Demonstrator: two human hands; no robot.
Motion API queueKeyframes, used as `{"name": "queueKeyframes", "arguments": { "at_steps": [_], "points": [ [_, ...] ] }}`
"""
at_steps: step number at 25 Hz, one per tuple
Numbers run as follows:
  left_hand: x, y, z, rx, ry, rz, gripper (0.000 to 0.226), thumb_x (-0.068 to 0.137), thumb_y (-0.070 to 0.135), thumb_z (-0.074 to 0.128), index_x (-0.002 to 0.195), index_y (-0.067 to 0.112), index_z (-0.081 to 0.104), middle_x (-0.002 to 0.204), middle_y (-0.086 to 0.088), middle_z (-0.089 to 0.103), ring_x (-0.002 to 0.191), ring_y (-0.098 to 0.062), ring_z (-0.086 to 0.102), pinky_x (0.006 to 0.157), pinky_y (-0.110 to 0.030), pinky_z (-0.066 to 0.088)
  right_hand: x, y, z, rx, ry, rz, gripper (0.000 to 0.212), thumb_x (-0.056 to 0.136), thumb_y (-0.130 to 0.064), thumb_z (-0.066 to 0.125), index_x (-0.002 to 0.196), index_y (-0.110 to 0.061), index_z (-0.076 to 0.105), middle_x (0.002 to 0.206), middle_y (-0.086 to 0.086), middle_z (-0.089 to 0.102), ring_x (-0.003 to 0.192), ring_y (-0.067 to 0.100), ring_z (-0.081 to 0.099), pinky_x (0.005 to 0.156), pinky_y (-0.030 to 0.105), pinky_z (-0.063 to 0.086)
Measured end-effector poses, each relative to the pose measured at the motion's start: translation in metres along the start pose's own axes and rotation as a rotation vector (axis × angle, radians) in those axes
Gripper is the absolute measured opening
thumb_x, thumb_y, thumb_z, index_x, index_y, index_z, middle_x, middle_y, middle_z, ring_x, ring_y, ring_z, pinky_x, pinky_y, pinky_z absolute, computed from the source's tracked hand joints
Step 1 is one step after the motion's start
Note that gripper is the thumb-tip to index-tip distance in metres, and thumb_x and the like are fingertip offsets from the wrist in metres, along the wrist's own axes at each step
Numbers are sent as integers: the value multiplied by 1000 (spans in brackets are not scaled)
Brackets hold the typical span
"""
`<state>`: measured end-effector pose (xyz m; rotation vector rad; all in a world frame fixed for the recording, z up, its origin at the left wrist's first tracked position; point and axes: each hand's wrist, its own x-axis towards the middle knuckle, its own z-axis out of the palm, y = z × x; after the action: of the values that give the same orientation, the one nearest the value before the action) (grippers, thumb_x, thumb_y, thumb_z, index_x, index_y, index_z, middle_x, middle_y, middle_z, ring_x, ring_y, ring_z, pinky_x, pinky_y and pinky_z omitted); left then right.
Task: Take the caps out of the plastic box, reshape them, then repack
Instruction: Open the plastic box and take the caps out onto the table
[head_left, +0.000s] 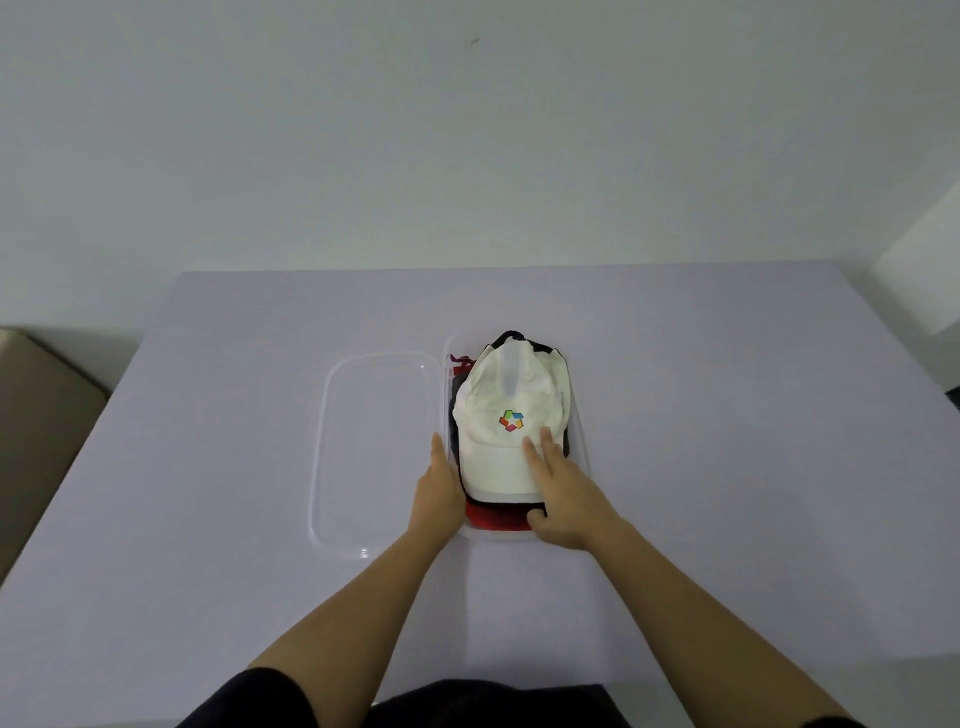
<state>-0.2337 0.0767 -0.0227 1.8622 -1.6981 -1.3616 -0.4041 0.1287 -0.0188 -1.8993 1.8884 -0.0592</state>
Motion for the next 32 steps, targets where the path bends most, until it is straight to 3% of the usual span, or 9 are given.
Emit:
{"name": "queueKeyframes", "arguments": {
  "at_steps": [4,7,11,13,16,20,23,28,32],
  "points": [
    [10,-16,0,196,12,48,61,99,32,32,151,22,1,157,-18,12,145,-36,12,115,-46,17,-2,-5,10,20,9,27,82,87,-11,43,146,-13,-14,155,16,-19,145,33,1,113,40,28],
    [13,-19,-3,108,-64,-17,58,99,37,29,149,34,1,159,-12,12,145,-40,-2,115,-54,9,-1,-7,19,78,66,55,77,90,-4,40,146,-9,-13,156,16,-17,145,35,-4,115,40,22],
    [16,-23,-5,108,-125,-91,63,96,49,22,150,21,7,159,-15,8,145,-39,1,115,-51,13,-2,-6,27,145,197,46,74,89,5,36,147,-11,-7,157,13,-10,145,33,0,113,40,30],
    [19,-26,-7,213,-161,-101,72,92,55,16,149,12,16,159,-12,12,146,-38,0,117,-51,13,-4,-5,28,196,309,32,75,85,10,35,148,-14,2,158,6,-2,145,31,9,102,41,43],
    [19,-27,-7,231,-170,-83,62,98,48,14,150,14,18,160,-6,11,146,-36,-6,117,-48,10,-7,-5,24,228,544,-43,77,77,14,36,147,-14,19,152,-1,14,138,33,31,83,33,53],
    [6,-17,1,194,84,41,60,100,36,26,150,9,7,160,-12,8,148,-30,3,119,-45,9,-7,7,-4,160,761,-104,80,71,20,44,142,-13,27,149,10,31,136,32,33,103,23,35],
    [7,-5,1,296,235,221,60,101,29,29,150,8,2,160,-7,2,148,-22,-3,119,-38,4,-4,37,-31,63,870,-86,69,80,8,37,143,-16,25,148,15,30,138,31,26,107,32,33],
    [4,55,39,247,133,474,58,101,28,31,151,14,6,161,-1,5,148,-15,2,121,-33,9,-7,116,-61,1,891,128,65,81,10,32,142,-11,28,149,18,32,137,37,29,88,51,52],
    [14,100,91,309,-18,516,58,102,30,28,151,15,2,161,1,0,148,-13,0,118,-29,5,-8,176,-70,-35,712,169,85,69,25,45,141,-17,28,149,14,33,135,39,33,69,44,56]
  ]
}}
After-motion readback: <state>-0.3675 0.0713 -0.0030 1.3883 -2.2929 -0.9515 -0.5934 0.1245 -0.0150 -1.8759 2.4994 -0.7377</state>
